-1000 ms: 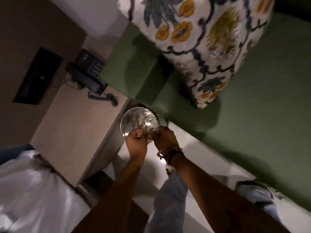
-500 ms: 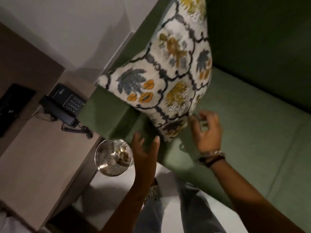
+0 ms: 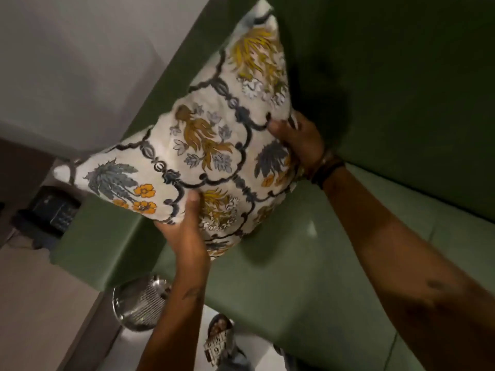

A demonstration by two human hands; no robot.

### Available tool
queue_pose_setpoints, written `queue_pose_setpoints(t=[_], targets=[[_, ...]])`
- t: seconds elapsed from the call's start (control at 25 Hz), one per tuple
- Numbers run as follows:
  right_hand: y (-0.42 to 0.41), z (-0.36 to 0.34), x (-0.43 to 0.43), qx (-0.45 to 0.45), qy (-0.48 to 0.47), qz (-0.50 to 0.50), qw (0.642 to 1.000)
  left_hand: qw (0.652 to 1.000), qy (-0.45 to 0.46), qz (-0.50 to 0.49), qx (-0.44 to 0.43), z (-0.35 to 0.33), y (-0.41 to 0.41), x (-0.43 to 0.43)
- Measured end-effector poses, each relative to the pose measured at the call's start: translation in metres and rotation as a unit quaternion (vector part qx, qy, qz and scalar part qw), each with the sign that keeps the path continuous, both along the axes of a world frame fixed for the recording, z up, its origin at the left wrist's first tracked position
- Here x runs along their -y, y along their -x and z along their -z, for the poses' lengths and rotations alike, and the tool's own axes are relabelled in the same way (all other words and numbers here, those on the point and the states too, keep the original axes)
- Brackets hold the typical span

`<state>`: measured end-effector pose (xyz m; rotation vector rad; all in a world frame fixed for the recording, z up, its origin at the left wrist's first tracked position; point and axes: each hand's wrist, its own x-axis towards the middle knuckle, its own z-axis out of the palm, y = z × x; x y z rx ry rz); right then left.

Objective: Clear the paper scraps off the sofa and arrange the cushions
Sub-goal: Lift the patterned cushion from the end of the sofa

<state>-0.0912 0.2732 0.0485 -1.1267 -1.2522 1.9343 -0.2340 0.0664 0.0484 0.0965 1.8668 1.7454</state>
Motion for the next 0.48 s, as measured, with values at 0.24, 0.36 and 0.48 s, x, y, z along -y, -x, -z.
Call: queue_pose_setpoints(t=[0.24,0.36,0.48], targets=[[-0.109,-0.003,0.057,0.043,-0.034,0.314,0.948,0.946,0.03,0.318,-0.064,-0.028,0.021,-0.15],[-0.106,0.004,0.048,0.066,-0.055,0.357,0.93,0.914,0.039,0.399,-0.055,-0.023,0.017,-0.19],[-0.109,0.007,0.049,0.077,-0.076,0.358,0.927,0.915,0.038,0.396,-0.064,-0.024,0.004,-0.186]])
